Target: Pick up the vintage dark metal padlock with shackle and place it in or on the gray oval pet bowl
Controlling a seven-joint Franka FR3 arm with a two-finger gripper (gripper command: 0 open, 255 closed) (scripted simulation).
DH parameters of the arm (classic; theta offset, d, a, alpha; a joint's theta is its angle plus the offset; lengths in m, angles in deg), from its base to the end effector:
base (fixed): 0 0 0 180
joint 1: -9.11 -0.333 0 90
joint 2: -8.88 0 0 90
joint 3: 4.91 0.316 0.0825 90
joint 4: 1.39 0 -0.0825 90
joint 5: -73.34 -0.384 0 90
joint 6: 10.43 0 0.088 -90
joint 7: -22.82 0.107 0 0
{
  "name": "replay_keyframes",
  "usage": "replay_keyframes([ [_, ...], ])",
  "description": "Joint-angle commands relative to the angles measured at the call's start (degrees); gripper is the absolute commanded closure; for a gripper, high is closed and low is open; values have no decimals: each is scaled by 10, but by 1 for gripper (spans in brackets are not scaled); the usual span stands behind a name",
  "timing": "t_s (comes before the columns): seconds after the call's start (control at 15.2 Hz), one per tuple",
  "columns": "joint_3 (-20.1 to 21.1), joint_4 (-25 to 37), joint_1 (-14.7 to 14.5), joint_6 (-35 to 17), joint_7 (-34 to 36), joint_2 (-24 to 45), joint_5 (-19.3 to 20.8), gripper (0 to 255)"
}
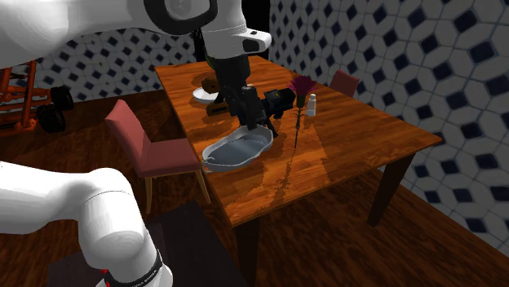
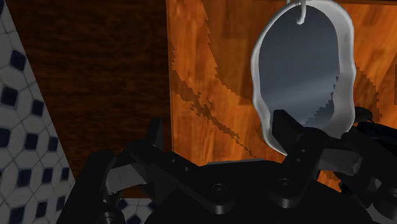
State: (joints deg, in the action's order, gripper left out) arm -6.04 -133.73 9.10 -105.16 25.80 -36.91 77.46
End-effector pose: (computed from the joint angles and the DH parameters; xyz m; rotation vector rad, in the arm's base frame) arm 0.3115 -0.0155 0.6246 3.0769 -0.1013 0.2216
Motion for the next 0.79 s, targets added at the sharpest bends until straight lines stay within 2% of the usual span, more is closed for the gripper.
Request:
replay_keyframes([
  [0.0,0,0,0,0,0,0,0,0],
  [0.73,76,-94,-49,-215,67,67,-53,0],
])
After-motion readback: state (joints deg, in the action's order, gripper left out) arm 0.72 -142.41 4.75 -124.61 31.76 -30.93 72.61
